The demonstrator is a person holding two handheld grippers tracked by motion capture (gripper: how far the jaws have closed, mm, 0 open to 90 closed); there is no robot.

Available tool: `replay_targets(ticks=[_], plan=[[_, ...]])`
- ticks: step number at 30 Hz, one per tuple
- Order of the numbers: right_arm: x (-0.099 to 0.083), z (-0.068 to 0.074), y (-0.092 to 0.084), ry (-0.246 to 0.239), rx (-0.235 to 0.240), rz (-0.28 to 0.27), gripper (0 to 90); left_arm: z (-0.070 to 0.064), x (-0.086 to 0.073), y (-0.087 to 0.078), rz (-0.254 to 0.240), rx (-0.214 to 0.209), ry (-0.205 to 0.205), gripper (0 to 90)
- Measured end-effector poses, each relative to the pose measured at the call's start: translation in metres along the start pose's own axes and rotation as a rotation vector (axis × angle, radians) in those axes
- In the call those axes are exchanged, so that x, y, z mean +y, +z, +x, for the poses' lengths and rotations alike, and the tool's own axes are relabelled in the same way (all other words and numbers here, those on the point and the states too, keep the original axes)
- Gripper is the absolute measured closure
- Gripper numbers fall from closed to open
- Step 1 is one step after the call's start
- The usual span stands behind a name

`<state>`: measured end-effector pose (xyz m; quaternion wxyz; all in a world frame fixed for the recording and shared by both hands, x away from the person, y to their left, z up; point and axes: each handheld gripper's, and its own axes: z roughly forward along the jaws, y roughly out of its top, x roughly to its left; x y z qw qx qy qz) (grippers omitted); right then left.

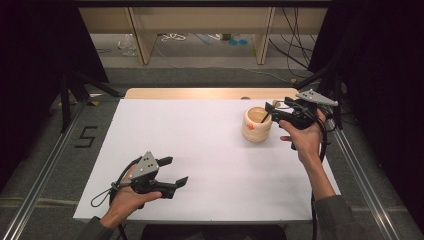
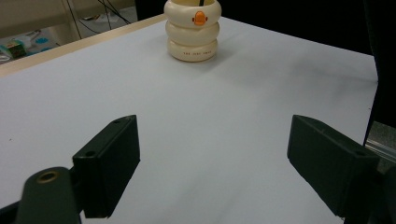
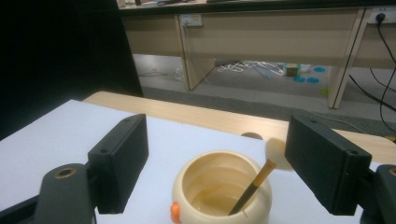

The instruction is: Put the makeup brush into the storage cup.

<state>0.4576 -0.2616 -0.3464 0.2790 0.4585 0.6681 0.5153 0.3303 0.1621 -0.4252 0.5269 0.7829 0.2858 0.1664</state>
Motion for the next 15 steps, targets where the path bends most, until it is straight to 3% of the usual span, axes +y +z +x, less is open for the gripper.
replay_targets(ticks=[9, 15], plan=[[-0.014, 0.011, -0.015, -0.006, 0.051, -0.011, 21.6, 0.000, 0.001, -0.001, -0.005, 0.007, 0.008, 16.9], [-0.019, 0.017, -0.020, -0.010, 0.069, -0.012, 21.3, -0.001, 0.001, -0.001, -0.023, 0.009, -0.010, 16.9]])
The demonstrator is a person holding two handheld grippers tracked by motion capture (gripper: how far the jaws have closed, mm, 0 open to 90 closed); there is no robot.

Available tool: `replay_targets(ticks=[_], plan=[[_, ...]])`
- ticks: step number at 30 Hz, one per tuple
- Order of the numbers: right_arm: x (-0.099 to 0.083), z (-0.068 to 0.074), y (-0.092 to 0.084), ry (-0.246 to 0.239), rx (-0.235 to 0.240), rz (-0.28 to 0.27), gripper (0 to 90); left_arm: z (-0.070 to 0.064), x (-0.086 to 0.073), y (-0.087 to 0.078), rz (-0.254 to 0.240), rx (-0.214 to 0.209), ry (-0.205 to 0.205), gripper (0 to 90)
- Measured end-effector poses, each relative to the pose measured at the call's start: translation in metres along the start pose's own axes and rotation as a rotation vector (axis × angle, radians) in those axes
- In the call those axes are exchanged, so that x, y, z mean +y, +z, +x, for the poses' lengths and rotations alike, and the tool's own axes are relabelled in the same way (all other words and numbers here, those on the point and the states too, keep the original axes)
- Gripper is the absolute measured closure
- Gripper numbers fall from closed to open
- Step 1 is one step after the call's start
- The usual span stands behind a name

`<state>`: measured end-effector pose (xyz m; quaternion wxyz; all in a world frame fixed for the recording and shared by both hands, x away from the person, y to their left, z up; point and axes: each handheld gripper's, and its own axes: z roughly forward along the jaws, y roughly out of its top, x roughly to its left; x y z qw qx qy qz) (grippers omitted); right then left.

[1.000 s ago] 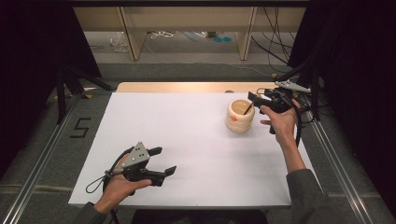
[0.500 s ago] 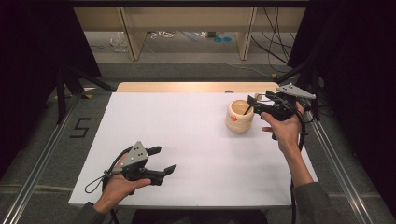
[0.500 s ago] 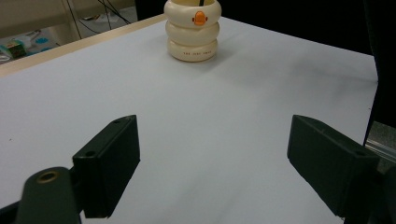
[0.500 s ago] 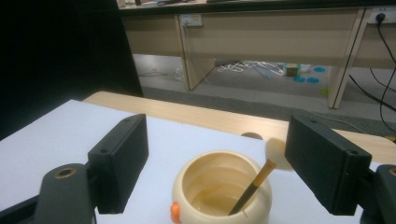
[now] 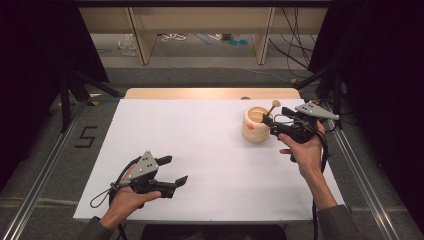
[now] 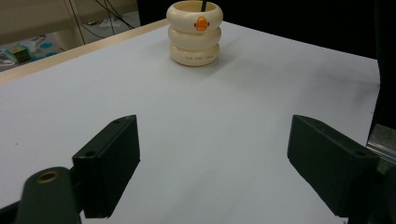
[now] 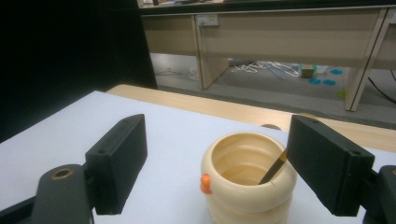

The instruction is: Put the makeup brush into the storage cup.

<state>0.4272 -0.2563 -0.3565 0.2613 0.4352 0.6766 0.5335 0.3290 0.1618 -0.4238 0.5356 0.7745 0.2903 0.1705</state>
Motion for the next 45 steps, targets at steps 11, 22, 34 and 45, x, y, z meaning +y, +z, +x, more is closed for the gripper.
replay_targets(ticks=[11, 22, 34, 45], plan=[[-0.012, 0.004, -0.001, 0.005, 0.024, 0.009, 21.7, -0.002, 0.000, 0.000, 0.011, -0.003, 0.021, 16.9], [-0.020, 0.010, -0.001, 0.016, 0.028, 0.009, 18.0, -0.001, 0.001, -0.001, 0.007, 0.000, 0.027, 16.9], [-0.027, 0.019, -0.003, 0.016, 0.069, 0.008, 18.0, -0.003, 0.001, -0.001, 0.006, -0.004, 0.028, 16.8], [-0.036, 0.033, -0.007, 0.003, 0.101, 0.011, 16.3, -0.003, 0.002, -0.003, -0.005, 0.004, 0.015, 16.8]])
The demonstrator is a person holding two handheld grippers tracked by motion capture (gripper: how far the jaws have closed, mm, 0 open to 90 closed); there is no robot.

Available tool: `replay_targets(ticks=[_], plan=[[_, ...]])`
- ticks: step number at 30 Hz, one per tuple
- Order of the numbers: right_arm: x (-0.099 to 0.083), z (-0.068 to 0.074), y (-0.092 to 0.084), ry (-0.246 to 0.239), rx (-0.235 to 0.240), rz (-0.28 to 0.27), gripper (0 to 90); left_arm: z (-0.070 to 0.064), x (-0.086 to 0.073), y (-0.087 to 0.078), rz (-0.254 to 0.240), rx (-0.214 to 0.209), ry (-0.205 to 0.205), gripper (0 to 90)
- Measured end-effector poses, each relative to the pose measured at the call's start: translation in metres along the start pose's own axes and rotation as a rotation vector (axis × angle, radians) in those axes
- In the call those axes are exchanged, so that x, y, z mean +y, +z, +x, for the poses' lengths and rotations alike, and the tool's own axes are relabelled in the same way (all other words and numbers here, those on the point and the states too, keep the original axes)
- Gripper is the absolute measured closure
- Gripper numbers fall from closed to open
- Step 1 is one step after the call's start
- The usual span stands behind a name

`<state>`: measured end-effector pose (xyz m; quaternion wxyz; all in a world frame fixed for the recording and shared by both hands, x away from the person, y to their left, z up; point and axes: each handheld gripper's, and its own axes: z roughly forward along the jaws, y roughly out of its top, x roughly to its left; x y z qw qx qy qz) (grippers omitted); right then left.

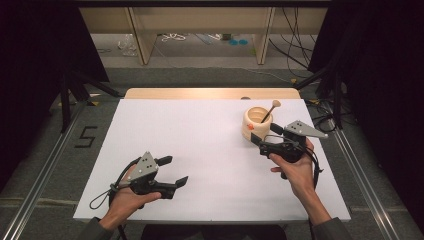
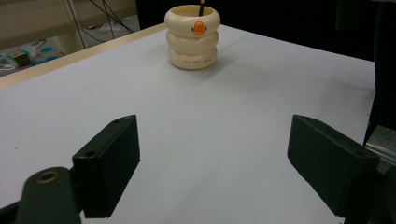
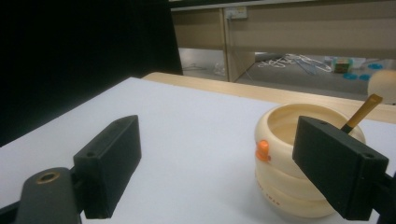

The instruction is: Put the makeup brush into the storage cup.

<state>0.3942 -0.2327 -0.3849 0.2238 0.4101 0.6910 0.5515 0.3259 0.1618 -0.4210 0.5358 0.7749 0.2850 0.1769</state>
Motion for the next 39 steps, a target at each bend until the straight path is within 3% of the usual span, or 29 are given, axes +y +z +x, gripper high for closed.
replay_targets(ticks=[3, 6, 12, 18, 25, 39], plan=[[-0.003, 0.005, 0.000, 0.006, 0.024, -0.019, 16.3, 0.001, 0.000, 0.000, -0.001, -0.001, 0.010, 16.8], [-0.007, 0.009, -0.001, 0.011, 0.035, 0.005, 16.1, 0.001, 0.001, 0.000, -0.002, -0.003, 0.013, 16.8], [-0.013, 0.018, -0.001, -0.014, 0.063, 0.000, 15.9, 0.001, 0.001, 0.000, -0.002, -0.003, 0.014, 16.8], [-0.019, 0.026, -0.001, -0.010, 0.095, -0.012, 15.9, 0.000, 0.000, 0.000, -0.012, -0.004, -0.008, 16.8], [-0.026, 0.033, -0.002, -0.036, 0.108, 0.012, 15.9, 0.000, 0.001, -0.001, -0.006, 0.002, 0.001, 16.8], [-0.037, 0.040, -0.008, -0.034, 0.149, 0.020, 15.9, 0.001, 0.001, -0.001, -0.007, 0.001, 0.004, 16.8]])
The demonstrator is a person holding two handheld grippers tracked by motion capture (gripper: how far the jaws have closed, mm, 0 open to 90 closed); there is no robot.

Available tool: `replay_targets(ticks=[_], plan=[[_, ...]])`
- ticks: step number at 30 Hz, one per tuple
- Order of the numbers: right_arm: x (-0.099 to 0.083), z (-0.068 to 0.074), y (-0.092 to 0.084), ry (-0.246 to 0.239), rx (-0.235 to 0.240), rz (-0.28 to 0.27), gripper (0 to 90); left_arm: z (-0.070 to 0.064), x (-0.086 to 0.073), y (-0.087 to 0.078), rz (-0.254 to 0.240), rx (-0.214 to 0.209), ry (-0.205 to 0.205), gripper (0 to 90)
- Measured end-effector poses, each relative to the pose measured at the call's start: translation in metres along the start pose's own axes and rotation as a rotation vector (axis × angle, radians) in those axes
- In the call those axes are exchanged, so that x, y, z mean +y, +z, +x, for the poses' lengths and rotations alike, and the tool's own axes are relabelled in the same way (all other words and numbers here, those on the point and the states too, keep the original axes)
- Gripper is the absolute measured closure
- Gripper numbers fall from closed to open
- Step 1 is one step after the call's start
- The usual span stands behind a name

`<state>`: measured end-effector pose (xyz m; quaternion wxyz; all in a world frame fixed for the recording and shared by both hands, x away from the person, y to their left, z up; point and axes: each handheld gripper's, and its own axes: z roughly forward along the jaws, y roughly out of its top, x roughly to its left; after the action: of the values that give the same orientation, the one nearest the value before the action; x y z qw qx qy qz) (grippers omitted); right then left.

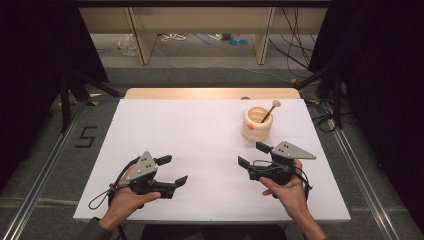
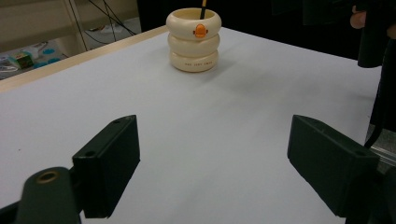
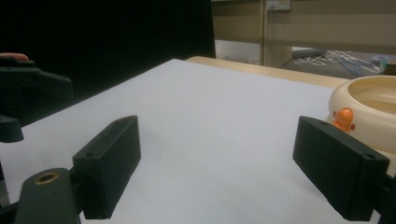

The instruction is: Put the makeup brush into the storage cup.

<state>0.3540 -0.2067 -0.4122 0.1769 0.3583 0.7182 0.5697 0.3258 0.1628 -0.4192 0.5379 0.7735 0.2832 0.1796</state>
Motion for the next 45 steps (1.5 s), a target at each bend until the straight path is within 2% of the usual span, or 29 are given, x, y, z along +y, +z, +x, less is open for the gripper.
replay_targets(ticks=[4, 8, 9, 11, 15, 19, 21, 25, 26, 27, 29, 30, 31, 33, 36, 45], plan=[[-0.003, 0.002, -0.001, -0.012, -0.001, 0.009, 15.9, 0.000, 0.000, -0.001, -0.004, 0.005, -0.004, 16.8], [-0.008, 0.004, -0.001, 0.000, 0.018, 0.002, 15.9, 0.002, 0.001, -0.001, -0.004, 0.005, 0.006, 16.8], [-0.008, 0.004, -0.002, -0.006, 0.019, 0.016, 15.9, 0.002, 0.001, -0.001, -0.005, 0.004, 0.007, 16.8], [-0.010, 0.005, -0.002, 0.002, 0.023, 0.005, 15.9, 0.001, 0.001, -0.001, -0.005, 0.004, 0.007, 16.8], [-0.011, 0.007, -0.006, 0.004, 0.022, 0.024, 15.8, 0.001, 0.000, -0.001, -0.005, 0.007, -0.002, 16.8], [-0.014, 0.009, -0.007, 0.002, 0.026, 0.006, 15.8, 0.000, -0.001, 0.000, 0.001, 0.002, -0.002, 16.7], [-0.015, 0.010, -0.010, -0.006, 0.014, 0.028, 15.7, -0.001, -0.001, 0.000, 0.002, 0.001, -0.001, 16.7], [-0.018, 0.012, -0.012, -0.004, 0.031, 0.024, 15.7, 0.000, -0.001, 0.000, 0.002, 0.003, 0.000, 16.6], [-0.018, 0.012, -0.011, -0.003, 0.029, 0.013, 15.7, 0.000, -0.001, 0.000, 0.001, 0.003, -0.001, 16.6], [-0.018, 0.012, -0.013, -0.009, 0.021, 0.030, 15.7, 0.000, -0.001, 0.000, 0.002, 0.002, -0.001, 16.5], [-0.019, 0.014, -0.014, -0.003, 0.024, 0.014, 15.8, -0.001, -0.001, 0.001, -0.003, -0.004, -0.009, 16.5], [-0.019, 0.014, -0.015, -0.012, 0.013, 0.030, 15.8, -0.002, -0.001, 0.001, 0.003, 0.002, -0.009, 16.5], [-0.019, 0.014, -0.016, -0.011, 0.016, 0.029, 15.7, -0.001, -0.001, 0.001, 0.003, -0.003, 0.009, 16.5], [-0.021, 0.015, -0.017, -0.010, 0.008, 0.043, 15.7, -0.001, -0.001, 0.001, 0.003, -0.003, 0.005, 16.5], [-0.024, 0.015, -0.016, -0.006, 0.026, 0.034, 15.7, -0.001, -0.002, 0.001, 0.007, 0.002, 0.002, 16.4], [-0.025, 0.016, -0.016, -0.013, 0.016, 0.045, 15.7, 0.000, -0.001, 0.001, 0.003, -0.001, 0.007, 16.4]])
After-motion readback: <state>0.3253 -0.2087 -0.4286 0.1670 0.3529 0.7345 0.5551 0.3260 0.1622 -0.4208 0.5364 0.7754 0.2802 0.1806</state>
